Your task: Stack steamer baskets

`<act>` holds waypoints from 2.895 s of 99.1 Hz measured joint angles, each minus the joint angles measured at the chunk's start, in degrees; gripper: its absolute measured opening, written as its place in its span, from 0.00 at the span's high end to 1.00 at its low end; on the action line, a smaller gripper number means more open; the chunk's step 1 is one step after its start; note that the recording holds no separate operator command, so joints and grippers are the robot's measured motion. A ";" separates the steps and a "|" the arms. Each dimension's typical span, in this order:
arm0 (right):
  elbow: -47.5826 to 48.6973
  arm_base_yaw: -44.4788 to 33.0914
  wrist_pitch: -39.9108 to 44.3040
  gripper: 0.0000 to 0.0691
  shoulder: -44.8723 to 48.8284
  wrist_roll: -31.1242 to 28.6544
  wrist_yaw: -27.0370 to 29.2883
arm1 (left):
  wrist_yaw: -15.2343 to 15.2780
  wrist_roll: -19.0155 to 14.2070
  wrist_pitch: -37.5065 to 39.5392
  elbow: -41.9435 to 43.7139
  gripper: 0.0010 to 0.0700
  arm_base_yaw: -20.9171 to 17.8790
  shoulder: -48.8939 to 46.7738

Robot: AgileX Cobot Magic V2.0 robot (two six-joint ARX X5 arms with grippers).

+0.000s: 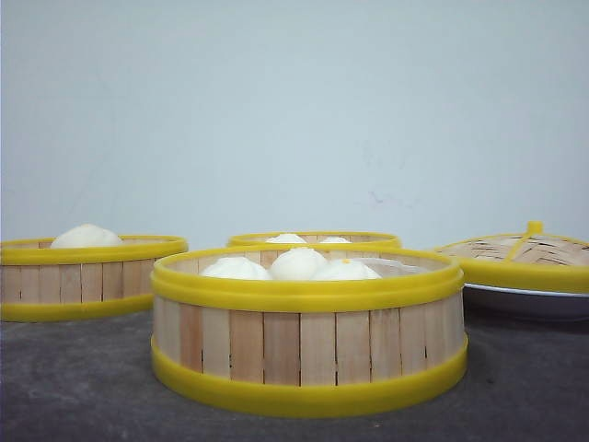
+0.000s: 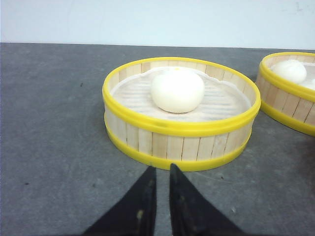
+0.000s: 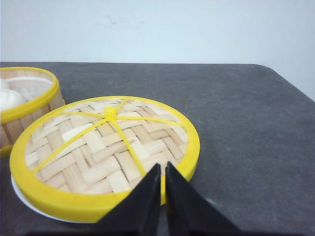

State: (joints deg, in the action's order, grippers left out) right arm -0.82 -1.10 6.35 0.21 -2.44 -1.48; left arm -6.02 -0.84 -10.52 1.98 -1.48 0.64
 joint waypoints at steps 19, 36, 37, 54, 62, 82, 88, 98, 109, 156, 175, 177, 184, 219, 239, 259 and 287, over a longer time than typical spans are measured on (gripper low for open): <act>-0.02 0.00 0.00 0.98 0.00 0.00 0.02 | 0.00 0.00 0.00 0.00 0.98 0.00 0.00; 0.00 0.00 0.00 0.98 0.00 0.00 0.00 | 0.00 0.02 0.00 0.00 0.98 0.00 -0.02; -0.02 0.00 0.02 0.98 0.00 0.00 0.02 | 0.00 0.02 0.00 0.00 0.98 0.00 -0.02; 0.00 0.00 0.00 0.98 0.00 0.00 0.02 | 0.00 0.00 0.00 0.00 0.98 0.00 0.00; 0.00 0.00 0.00 0.98 0.00 0.00 0.00 | 0.00 0.00 0.00 0.00 0.98 0.00 0.00; 0.00 0.00 0.02 0.98 0.00 0.02 0.02 | 0.00 0.00 0.00 0.00 0.98 0.00 -0.02; -0.02 0.00 0.02 0.98 0.00 0.00 0.02 | 0.00 0.00 0.00 0.00 0.98 0.00 -0.02; 0.00 0.00 0.00 0.98 0.00 0.00 0.00 | 0.00 0.00 0.00 0.00 0.98 0.00 -0.02; -0.02 0.00 0.00 0.98 0.00 0.00 0.00 | 0.00 0.00 0.00 0.00 0.98 0.00 -0.02; -0.02 0.00 0.00 0.98 0.00 0.00 0.00 | 0.00 0.00 0.26 -0.02 0.98 0.00 -0.02; 0.00 0.04 -2.86 0.98 0.00 -0.94 -0.07 | -0.02 -2.43 1.14 -0.04 0.98 0.00 0.00; 0.00 0.04 -3.41 0.98 0.00 -1.22 -0.09 | -0.02 -3.17 1.40 -0.04 0.98 0.00 0.00; 0.00 0.04 -4.59 0.98 0.00 -3.13 -0.11 | -0.02 -5.86 2.43 -0.04 0.98 0.00 0.00; 0.00 0.04 -4.42 0.98 0.00 -13.97 -2.89 | 0.00 -11.74 1.97 -0.04 0.98 0.00 0.00; -0.02 0.04 -7.45 0.98 0.00 -18.58 -2.95 | 0.07 -13.20 2.51 -0.02 0.98 0.00 0.00; -7.37 0.04 -2.97 0.99 3.78 -23.02 -1.70 | 0.31 -15.63 -0.55 7.13 0.98 0.00 3.34; -39.52 0.24 16.96 0.99 24.52 -13.27 -1.99 | 0.37 -12.96 -10.71 36.00 0.98 0.00 22.80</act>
State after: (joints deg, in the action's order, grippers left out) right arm -40.34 -0.86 23.31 24.73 -15.70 -3.46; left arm -5.65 -13.80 -21.23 37.98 -1.48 23.44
